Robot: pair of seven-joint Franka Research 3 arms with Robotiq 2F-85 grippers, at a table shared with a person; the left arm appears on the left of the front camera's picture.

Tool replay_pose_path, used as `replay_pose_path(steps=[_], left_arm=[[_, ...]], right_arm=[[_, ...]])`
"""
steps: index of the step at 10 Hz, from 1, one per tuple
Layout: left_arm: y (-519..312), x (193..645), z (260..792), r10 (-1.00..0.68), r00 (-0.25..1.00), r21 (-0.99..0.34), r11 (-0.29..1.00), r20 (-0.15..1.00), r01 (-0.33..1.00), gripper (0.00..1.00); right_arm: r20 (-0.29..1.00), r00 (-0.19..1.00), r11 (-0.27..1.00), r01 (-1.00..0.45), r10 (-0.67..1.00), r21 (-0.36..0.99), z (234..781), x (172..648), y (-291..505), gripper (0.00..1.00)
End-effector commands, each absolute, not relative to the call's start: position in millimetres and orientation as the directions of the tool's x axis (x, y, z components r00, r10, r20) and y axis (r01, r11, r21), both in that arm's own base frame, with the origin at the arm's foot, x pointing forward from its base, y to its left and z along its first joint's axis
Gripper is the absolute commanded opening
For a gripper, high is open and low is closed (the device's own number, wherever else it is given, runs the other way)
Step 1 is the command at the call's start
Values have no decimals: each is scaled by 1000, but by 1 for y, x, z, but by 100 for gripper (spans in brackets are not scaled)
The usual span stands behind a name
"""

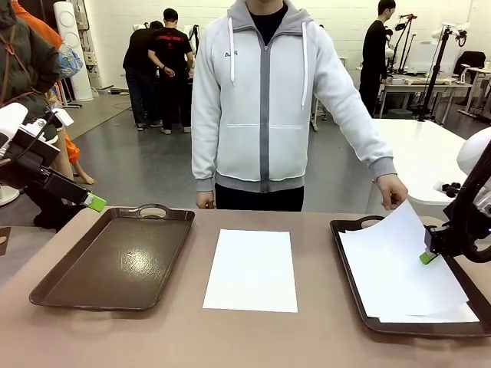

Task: Sort the A4 documents.
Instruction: Place the A4 Paper in the designated Handle tray.

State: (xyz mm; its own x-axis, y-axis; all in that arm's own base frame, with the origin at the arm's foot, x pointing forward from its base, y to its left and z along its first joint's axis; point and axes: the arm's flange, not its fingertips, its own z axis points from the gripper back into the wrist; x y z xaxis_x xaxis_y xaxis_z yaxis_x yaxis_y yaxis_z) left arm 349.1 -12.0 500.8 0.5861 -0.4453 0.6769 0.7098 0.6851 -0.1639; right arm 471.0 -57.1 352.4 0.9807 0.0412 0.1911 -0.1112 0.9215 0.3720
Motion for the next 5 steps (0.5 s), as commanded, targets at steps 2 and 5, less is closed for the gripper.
replay_pose_path(steps=[2,5], left_arm=[[-10,350,499,-447,573,-167,670,687,724,100],[-10,350,499,-447,573,-167,670,687,724,100]], right_arm=[[204,979,919,-104,27,379,349,470,-55,1],[162,985,921,-122,65,371,352,479,-57,1]])
